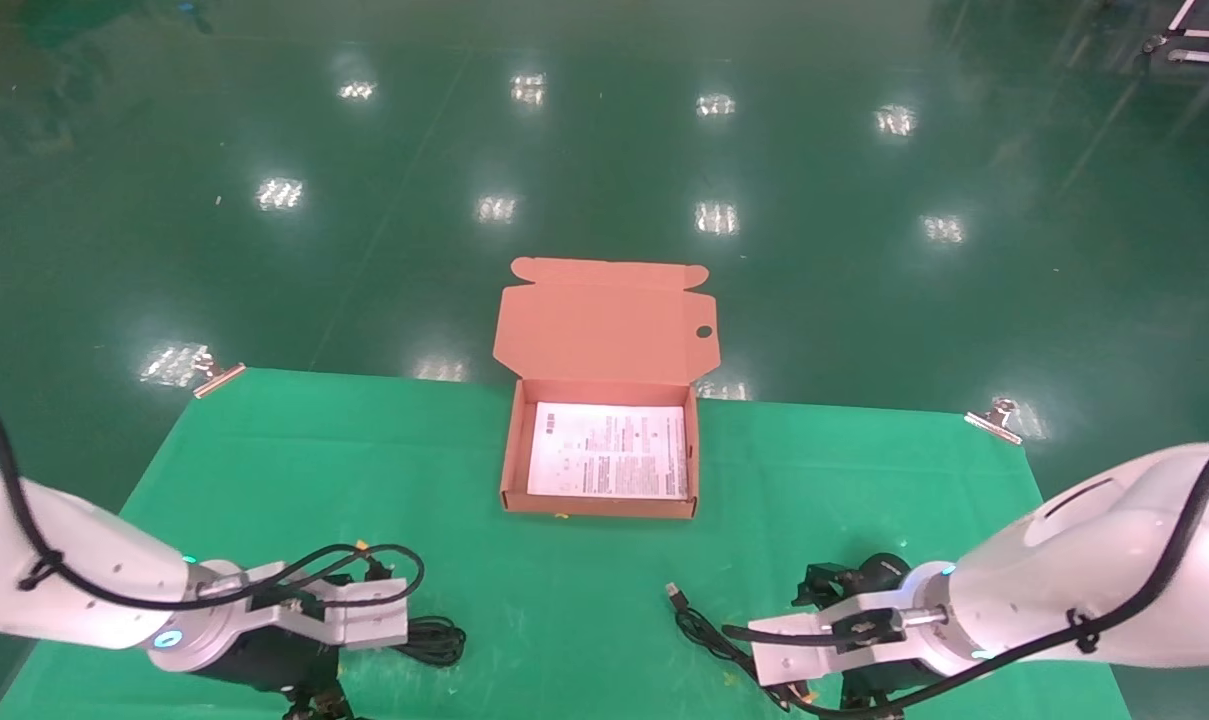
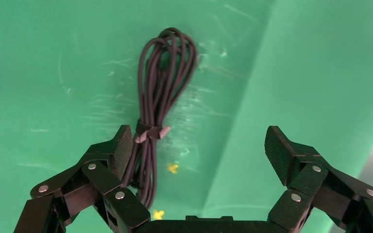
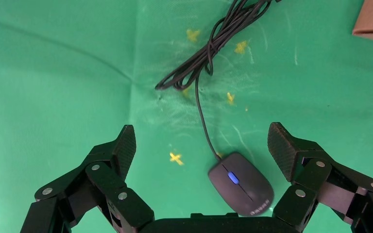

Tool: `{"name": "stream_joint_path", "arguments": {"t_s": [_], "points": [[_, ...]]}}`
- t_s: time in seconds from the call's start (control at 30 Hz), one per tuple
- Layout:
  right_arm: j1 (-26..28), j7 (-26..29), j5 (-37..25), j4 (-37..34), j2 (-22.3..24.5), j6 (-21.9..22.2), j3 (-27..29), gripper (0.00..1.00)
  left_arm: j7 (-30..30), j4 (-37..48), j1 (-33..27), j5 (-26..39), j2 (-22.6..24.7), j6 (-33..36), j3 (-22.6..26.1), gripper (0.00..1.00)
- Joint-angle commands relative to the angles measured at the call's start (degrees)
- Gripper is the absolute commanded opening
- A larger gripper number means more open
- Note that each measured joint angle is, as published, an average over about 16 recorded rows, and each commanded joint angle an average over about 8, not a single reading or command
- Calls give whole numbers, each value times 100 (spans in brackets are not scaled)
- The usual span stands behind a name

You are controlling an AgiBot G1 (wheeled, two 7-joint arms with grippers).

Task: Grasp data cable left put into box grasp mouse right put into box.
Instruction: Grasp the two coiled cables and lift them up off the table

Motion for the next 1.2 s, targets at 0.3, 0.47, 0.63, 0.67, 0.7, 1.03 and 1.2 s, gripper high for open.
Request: {"name": "stream_joint_path", "arguments": {"t_s": [0.3, 0.47, 0.63, 0.67, 0.7, 1.03, 1.2], "points": [[-210, 642, -166, -164, -254, 218, 24, 100, 227, 933, -13, -24, 306, -298, -31, 100], [-286, 852, -248, -426, -512, 338, 13, 100, 430, 1406, -53, 26, 467, -487, -27, 100], [-329, 904, -345, -829, -823, 474, -23, 100, 633, 1860, -81, 68, 616, -675, -23, 100], [-338, 888, -356, -919, -879, 507, -30, 100, 673, 1950, -86, 71, 649, -705, -22, 100], [-348, 864, -363, -1008, -930, 540, -38, 100, 715, 2039, -91, 73, 683, -733, -20, 100], [-500, 482, -372, -1796, -1192, 901, -91, 100, 1127, 2692, -210, 226, 1052, -929, 79, 100], [-575, 408, -437, -2003, -1236, 1115, -98, 39, 1227, 2875, -233, 289, 1150, -941, 128, 59]]}}
